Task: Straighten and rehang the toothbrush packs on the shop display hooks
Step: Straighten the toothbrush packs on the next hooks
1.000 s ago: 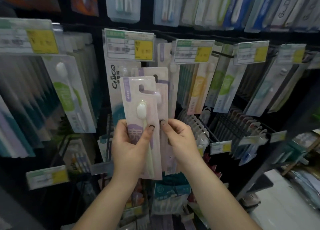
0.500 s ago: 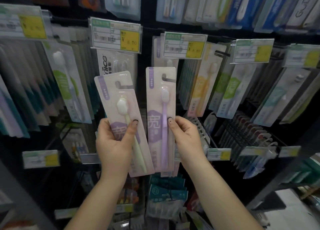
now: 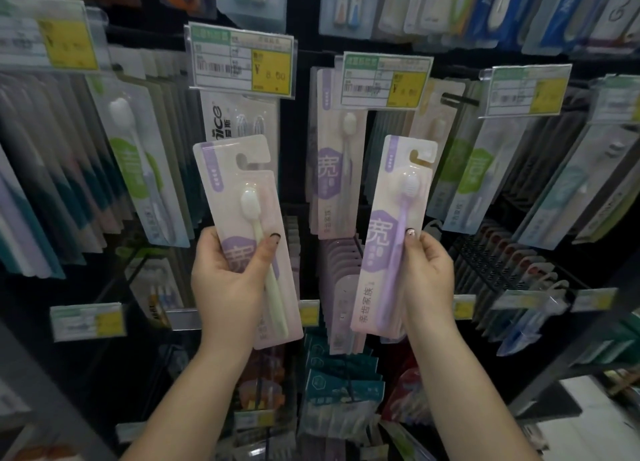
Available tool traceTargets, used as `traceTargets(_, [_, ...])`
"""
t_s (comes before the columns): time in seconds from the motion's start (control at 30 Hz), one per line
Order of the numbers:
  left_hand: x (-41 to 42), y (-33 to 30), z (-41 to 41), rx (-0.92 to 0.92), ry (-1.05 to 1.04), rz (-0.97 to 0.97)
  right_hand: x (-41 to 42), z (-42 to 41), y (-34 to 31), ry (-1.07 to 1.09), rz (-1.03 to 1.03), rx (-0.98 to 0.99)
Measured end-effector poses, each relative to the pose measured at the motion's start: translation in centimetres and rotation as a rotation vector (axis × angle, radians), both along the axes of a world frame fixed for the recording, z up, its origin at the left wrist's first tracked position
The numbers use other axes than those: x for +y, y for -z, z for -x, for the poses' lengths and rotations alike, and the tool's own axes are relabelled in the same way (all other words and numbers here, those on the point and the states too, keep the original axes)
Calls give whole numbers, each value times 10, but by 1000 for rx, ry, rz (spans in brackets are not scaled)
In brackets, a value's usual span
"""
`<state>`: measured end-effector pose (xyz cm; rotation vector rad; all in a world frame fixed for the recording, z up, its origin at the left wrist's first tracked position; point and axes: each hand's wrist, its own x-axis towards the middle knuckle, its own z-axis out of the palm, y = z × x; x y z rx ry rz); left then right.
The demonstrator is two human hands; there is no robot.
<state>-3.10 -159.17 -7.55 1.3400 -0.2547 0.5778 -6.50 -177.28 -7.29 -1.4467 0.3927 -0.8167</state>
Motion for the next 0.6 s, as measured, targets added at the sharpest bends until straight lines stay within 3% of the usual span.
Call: traceTargets(0.6, [4,3,-13,-136,79,-105,-12,-1,4,57,6,15])
